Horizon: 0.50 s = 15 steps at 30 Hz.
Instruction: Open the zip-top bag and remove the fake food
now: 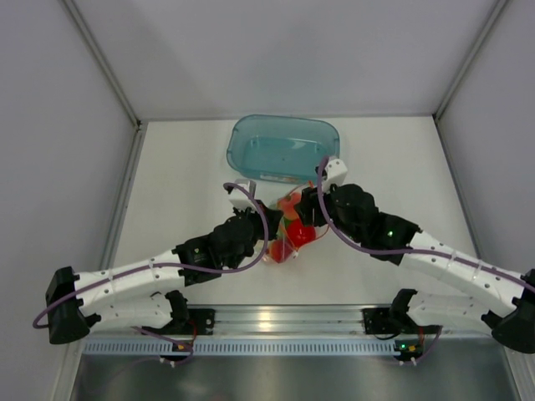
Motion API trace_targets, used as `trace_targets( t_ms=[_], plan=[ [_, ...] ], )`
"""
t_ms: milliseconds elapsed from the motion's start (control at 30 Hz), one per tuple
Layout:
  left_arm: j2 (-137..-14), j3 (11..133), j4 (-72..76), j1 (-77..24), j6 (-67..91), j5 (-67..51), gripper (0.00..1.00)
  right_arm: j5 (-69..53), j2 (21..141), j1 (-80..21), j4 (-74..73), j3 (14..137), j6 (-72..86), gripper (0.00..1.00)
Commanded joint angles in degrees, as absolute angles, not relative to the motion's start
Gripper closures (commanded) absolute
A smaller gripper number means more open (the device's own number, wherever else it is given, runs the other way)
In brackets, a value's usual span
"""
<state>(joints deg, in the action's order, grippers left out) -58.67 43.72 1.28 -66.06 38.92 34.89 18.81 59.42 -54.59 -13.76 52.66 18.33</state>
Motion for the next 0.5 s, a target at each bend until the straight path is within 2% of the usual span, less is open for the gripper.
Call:
trace_targets(
  t_ms=[0,300,467],
  plan=[
    [-58.36,45.53,3.69,-66.36,39.29,36.04,1.00,15.47,60.46,-55.81,-14.67,56.51,15.29,0.44],
    [-57.13,45.44,3.78,-66.36,39.29,34.63,1.00,19.34,67.14,-55.37,-9.23,55.20,12.39,0.29],
    [-57.13,45.35,3.69,-66.36,39.20,33.66,1.00,18.72,71.36,-54.84,-4.31,54.58,11.34,0.23]
  ],
)
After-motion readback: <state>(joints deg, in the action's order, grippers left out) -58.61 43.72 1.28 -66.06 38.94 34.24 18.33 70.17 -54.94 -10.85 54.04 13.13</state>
